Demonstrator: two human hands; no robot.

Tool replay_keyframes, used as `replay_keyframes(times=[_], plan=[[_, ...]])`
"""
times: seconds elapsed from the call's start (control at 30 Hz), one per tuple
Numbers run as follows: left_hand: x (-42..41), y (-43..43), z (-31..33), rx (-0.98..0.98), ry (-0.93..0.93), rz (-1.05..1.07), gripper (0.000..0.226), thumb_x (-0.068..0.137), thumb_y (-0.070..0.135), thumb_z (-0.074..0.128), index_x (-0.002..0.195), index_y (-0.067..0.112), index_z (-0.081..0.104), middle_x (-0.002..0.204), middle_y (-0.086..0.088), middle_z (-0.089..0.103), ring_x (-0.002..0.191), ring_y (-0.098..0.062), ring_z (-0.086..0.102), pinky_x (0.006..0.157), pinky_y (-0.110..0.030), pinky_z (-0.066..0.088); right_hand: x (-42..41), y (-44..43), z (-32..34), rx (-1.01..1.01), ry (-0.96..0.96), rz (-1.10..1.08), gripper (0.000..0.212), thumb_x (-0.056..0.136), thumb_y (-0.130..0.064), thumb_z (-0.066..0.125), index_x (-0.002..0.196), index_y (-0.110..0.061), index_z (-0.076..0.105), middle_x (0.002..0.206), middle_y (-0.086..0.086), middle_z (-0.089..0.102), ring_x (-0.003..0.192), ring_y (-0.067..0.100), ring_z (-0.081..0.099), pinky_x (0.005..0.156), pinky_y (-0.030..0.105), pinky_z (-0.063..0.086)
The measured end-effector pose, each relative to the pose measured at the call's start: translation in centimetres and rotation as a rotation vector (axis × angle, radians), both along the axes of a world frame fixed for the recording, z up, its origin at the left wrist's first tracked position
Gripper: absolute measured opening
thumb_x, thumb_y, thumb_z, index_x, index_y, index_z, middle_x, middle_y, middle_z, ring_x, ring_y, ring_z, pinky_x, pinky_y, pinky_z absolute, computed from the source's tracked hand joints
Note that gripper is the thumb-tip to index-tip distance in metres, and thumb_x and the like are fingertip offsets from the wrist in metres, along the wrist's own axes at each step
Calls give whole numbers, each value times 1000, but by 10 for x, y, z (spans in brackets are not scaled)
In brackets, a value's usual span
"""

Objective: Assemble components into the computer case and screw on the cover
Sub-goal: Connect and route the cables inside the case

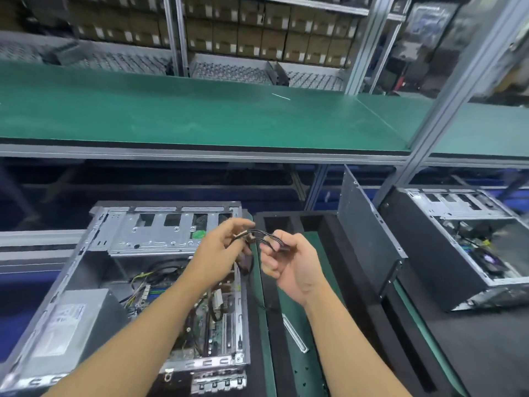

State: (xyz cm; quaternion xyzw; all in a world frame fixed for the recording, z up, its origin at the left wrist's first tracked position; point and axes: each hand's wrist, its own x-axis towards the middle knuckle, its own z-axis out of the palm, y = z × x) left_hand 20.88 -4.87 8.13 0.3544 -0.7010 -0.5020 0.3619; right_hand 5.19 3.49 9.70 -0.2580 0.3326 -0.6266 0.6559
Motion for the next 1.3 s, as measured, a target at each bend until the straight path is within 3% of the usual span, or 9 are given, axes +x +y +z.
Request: replay_keyframes(times=[0.2,0.33,0.47,0.6,0.8,0.93,1.0,1.1,1.3], plan=[[56,-8,6,459,291,45,57,89,-6,32,114,25,73,71,-15,62,45,-14,47,34,-21,29,64,-15,-3,48,70,-167,15,80,-27,61,89,-16,67,83,5,55,63,16,47,53,26,36],[95,-12,8,664,350,-70,51,91,-2,31,121,16,68,62,-11,59,42,-14,43,33,-20,25,93,-17,-10,-98,976,-153,62,83,-10,56,130,-49,52,144,-14,42,130,2,40,108,26,34],[122,-13,10,719,374,-292,50,88,4,40,133,17,57,123,-12,68,49,-13,49,34,-22,29,113,-26,-16,-218,1403,-136,61,96,-22,65,137,-57,36,154,-16,36,142,3,23,120,30,18],[138,-20,7,727,306,-330,55,88,4,37,139,20,48,133,-19,61,49,-15,47,36,-23,32,117,-36,-24,-260,1461,-114,32,99,-28,64,130,-28,66,125,-23,54,119,-7,43,107,19,33],[144,-24,10,674,154,-367,51,90,5,26,136,21,41,125,-24,64,35,-15,37,36,-22,30,120,-30,-28,-109,1136,45,30,98,-22,65,106,-50,57,93,-14,71,85,3,67,81,19,52],[139,-30,13,497,-12,-178,32,100,12,30,120,16,55,86,-16,74,31,-11,27,34,-17,24,117,-32,-30,0,1089,53,24,103,-15,55,96,-39,56,94,-1,68,55,7,56,58,21,47],[142,-38,11,410,-44,-43,24,102,17,41,107,13,64,54,-2,53,34,-10,23,34,-17,19,106,-33,-29,71,1139,-48,23,103,-20,55,93,-40,61,95,-1,70,56,4,49,53,16,41],[154,-48,7,387,-70,58,17,98,30,56,90,23,69,52,8,33,43,-9,22,39,-20,17,84,-34,-27,90,1183,-109,24,100,-16,56,92,-38,62,89,-9,68,59,2,46,53,11,39],[175,-61,-2,85,-208,358,17,94,34,64,81,24,70,53,18,57,61,-9,49,60,-29,38,56,-34,-29,147,1175,-130,26,93,-7,57,85,-30,67,63,-14,60,47,4,39,45,12,33]])
